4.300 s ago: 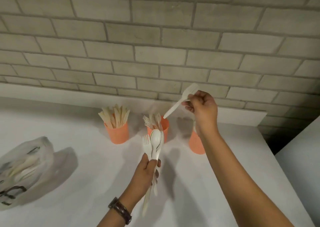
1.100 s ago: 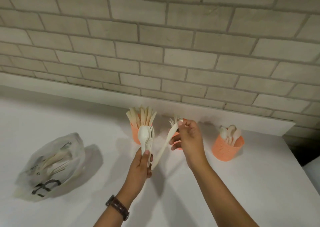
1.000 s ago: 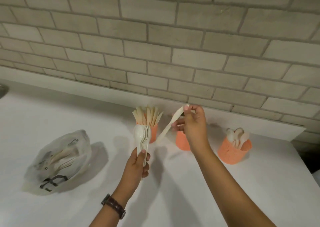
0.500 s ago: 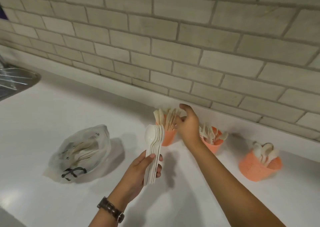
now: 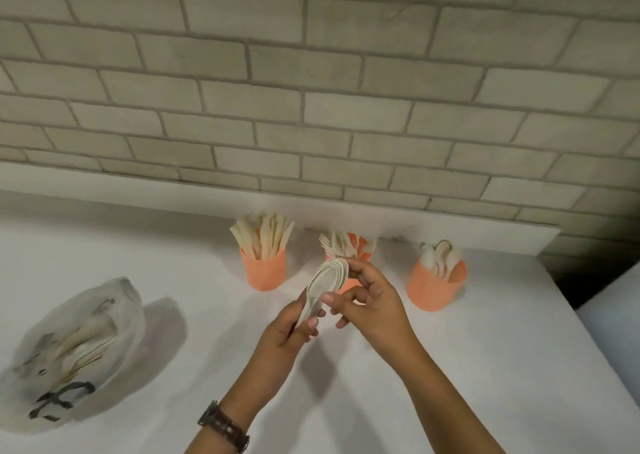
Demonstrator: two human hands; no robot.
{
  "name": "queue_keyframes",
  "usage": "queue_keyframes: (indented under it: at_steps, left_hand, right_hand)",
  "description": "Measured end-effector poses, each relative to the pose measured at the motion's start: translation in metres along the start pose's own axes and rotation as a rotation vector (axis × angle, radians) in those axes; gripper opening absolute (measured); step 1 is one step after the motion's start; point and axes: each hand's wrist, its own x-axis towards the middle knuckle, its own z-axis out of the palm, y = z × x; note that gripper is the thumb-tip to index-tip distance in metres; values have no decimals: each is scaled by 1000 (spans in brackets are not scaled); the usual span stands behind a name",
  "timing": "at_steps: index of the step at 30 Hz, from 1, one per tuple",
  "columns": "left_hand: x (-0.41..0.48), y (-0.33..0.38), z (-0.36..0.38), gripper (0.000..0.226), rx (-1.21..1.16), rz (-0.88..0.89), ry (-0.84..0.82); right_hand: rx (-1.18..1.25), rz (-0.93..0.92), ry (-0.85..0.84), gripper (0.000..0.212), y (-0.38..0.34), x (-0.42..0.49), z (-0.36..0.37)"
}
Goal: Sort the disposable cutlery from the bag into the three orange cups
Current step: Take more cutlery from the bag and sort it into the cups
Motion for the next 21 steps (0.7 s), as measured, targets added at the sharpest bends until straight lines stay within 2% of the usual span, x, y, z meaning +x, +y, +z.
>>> queue_keyframes:
  at_steps: [2, 5, 9, 12, 18, 21]
  left_hand:
    - [2, 0, 12, 38, 43, 29, -73]
    - [7, -1, 30, 23, 77, 36, -172]
    - [9, -2, 53, 16, 51, -53, -332]
    - [10, 0, 69, 22, 22, -142, -445]
    - [17, 9, 94, 19, -72, -227, -480]
    - [26, 15, 99, 29, -150, -209, -438]
  right_hand:
    - [-7, 3, 53, 47, 0, -9, -12]
    - [-21, 24, 132, 44, 3, -21, -33]
    - [-4, 93, 195, 30, 11, -35, -57]
    - [48, 174, 227, 28, 20, -41, -73]
    - [35, 183, 297, 20, 26, -42, -96]
    - [22, 137, 348, 17, 16, -29, -110]
